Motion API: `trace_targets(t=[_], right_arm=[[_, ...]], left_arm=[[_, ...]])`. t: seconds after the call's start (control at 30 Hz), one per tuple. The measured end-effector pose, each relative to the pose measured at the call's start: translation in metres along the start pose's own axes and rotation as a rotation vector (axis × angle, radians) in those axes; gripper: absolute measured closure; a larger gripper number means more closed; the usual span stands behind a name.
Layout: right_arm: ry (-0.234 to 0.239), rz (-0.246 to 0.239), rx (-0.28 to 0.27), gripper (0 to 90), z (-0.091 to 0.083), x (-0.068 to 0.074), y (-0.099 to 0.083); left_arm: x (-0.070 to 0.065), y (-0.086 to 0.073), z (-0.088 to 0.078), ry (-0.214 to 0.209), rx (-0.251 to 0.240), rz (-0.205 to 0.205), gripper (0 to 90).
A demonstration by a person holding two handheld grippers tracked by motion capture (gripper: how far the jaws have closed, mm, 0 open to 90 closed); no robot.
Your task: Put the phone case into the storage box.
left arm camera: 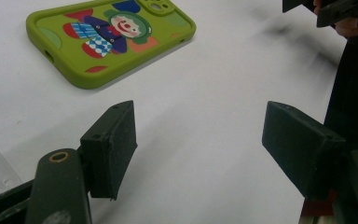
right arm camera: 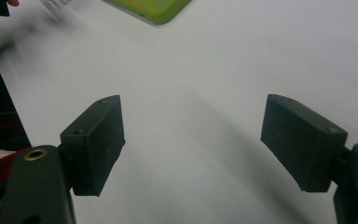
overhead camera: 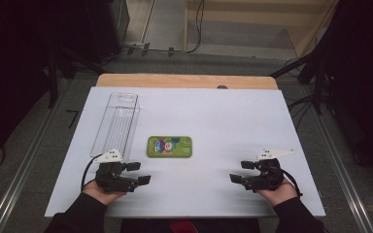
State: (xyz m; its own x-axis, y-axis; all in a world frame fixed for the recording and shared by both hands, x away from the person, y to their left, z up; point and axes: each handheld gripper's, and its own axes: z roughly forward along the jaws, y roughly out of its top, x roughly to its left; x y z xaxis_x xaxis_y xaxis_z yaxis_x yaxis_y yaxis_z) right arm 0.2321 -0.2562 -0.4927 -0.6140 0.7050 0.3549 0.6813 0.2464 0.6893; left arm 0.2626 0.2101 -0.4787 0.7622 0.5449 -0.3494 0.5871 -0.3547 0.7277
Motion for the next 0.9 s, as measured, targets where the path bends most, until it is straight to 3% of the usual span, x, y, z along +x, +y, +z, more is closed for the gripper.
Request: trace_targets(t=[0.9], right_arm=[[0.018, 0.014, 0.006, 20.5, 0.0006, -0.0042, -0.0002]], left_arm=[[0.0013, -0.0014, -0.0023, 0.006, 0.001, -0.017, 28.5]])
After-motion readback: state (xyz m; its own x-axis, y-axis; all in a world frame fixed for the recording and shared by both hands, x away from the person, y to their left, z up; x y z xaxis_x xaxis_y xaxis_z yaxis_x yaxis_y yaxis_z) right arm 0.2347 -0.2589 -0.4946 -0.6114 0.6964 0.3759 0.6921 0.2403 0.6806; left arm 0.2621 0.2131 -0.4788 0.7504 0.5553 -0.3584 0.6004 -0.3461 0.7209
